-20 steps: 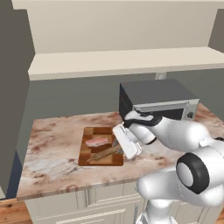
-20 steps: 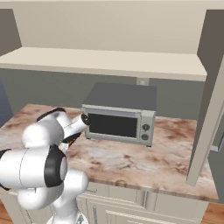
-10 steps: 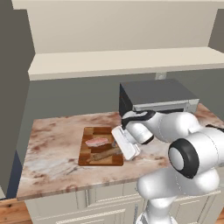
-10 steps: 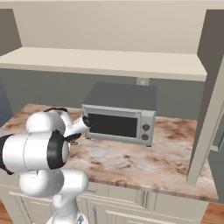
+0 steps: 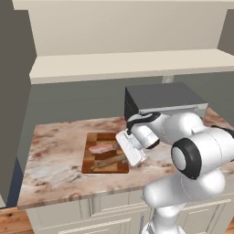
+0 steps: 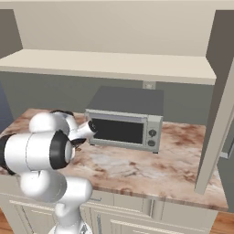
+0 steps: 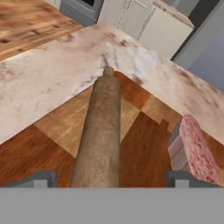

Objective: Open the cabinet, retrieve the rolling pin, and place it next to the meat on the cutting board to prepare for tenderizing.

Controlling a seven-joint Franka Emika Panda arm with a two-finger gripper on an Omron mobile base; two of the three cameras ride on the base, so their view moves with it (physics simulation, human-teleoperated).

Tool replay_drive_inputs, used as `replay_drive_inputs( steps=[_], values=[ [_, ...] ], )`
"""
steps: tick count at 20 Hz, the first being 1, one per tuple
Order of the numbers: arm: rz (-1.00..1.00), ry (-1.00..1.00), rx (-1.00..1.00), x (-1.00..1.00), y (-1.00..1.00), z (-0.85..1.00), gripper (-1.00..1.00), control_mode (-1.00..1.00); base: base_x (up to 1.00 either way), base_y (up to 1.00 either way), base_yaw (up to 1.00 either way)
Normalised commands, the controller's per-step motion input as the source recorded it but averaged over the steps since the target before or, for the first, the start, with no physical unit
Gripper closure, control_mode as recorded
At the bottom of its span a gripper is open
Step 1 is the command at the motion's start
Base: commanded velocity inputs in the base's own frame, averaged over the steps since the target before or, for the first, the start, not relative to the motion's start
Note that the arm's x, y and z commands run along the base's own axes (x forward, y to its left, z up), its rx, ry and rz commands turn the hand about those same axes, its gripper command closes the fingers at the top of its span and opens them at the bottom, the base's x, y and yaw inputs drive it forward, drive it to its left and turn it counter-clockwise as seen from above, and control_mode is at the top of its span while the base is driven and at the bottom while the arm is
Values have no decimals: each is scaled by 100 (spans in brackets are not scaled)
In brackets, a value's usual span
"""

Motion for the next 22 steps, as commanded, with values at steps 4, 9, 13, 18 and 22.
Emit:
replay_drive_inputs(
  steps=[4,9,13,18,22],
  values=[
    [4,-10,0,-17,-1,51,-100,-100,0,0,0],
    [3,-8,0,-27,-3,58,-100,-100,0,0,0],
    [1,-7,-2,-33,0,62,-100,-100,0,0,0],
    [0,-6,-4,-34,0,66,-100,-100,0,0,0],
    [0,-6,-6,-40,-2,72,-100,-100,0,0,0]
  ],
)
